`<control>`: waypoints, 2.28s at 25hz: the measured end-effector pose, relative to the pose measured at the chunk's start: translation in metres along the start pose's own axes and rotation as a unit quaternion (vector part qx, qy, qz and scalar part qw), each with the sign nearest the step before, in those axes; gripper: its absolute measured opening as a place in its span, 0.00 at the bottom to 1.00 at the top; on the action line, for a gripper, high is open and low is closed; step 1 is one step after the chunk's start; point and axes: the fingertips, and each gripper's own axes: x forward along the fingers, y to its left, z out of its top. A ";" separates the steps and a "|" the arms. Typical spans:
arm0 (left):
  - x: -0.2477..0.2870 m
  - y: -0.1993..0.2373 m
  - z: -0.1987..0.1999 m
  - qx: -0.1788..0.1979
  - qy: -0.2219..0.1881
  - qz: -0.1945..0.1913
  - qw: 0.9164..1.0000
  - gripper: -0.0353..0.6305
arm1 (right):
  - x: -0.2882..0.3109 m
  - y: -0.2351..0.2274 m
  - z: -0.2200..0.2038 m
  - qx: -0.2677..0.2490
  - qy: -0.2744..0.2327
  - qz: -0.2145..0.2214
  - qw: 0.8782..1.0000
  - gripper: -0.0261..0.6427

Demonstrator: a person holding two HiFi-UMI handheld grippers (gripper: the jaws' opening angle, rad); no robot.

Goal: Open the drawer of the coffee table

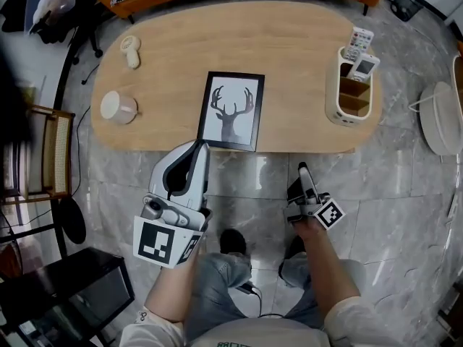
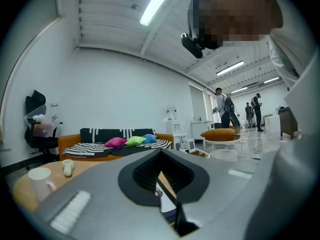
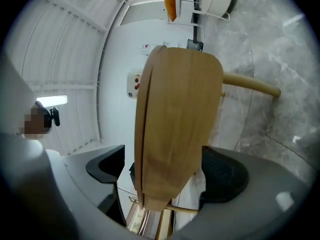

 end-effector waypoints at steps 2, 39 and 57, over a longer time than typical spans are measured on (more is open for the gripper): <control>0.000 0.003 -0.003 0.005 0.000 0.000 1.000 0.05 | 0.006 -0.009 -0.007 0.017 -0.002 0.017 1.000 0.74; -0.010 0.011 -0.044 0.022 0.022 0.006 0.999 0.05 | 0.050 -0.038 -0.030 0.008 0.010 0.103 0.995 0.55; -0.014 -0.016 -0.028 0.012 0.027 -0.019 0.999 0.05 | -0.043 -0.019 -0.071 0.056 0.035 0.095 0.993 0.52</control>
